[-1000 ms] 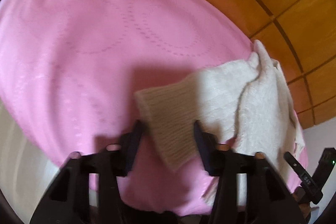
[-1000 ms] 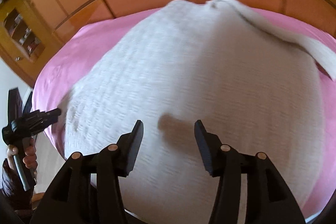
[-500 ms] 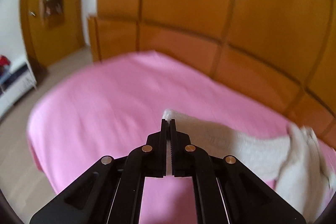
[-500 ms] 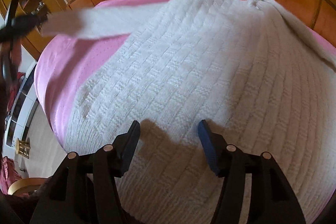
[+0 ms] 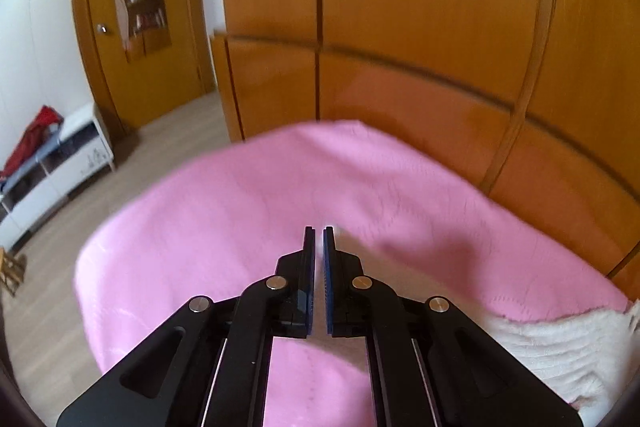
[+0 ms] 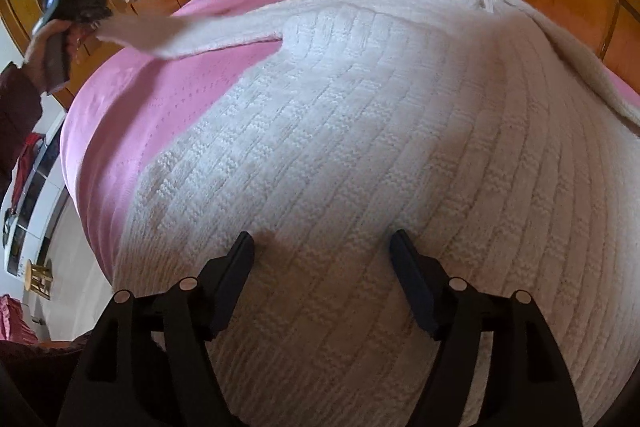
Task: Fold small clothes
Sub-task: 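Spread the sweater flat on the bedspread and open both grippers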
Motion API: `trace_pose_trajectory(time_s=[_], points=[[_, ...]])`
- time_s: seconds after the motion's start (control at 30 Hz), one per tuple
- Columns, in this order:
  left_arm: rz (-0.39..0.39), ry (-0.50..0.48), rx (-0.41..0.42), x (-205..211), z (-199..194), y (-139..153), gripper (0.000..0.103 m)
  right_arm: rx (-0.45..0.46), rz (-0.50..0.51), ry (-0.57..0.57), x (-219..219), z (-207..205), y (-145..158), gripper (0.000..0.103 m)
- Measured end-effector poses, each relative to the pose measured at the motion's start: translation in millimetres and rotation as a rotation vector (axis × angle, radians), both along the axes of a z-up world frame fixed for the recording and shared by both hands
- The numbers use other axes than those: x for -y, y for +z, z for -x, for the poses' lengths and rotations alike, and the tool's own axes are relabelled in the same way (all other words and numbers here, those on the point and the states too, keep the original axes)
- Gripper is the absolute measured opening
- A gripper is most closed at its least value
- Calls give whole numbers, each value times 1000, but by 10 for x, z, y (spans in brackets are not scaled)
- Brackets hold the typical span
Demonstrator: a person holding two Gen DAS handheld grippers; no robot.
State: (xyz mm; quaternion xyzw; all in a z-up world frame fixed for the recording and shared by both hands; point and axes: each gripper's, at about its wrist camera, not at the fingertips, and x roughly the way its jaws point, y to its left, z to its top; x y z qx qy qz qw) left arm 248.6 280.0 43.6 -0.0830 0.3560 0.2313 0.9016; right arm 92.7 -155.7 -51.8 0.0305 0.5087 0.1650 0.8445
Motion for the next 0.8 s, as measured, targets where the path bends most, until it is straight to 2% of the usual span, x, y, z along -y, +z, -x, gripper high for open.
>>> trace_pose_trajectory(time_s=[0.07,0.13,0.23,0.3,0.37,0.4,0.47,0.57,0.63,0.73,0.8], points=[[31,-38,-36,75,42,-168,6,-2,-4,-2,7,-1,2,71],[93,-88,-61,137,119,-291,28,-3,-7,-2,-9,-10,3,71],[198,-225,-63,358,374,-379,31,-1,-22,7,1,-3,48,71],[256,-379,-73,637,665,-433,31,-1,-48,-12,109,4,103,65],[355,-526,-99,918,974,-529,32,15,-55,-75,346,36,199,64],[386,-571,-110,1007,1103,-574,37,24,-45,-106,463,59,246,64],[479,-680,-126,1240,1406,-676,37,44,-13,-199,818,151,335,64],[581,-751,-156,1405,1645,-837,40,48,43,-333,1306,321,403,66],[627,-774,-164,1492,1817,-936,50,31,88,-443,1691,490,392,66],[684,-780,-185,1560,1925,-1066,50,-13,116,-579,2125,753,321,66],[702,-777,-204,1598,1934,-1130,50,-51,86,-625,2280,905,221,67]])
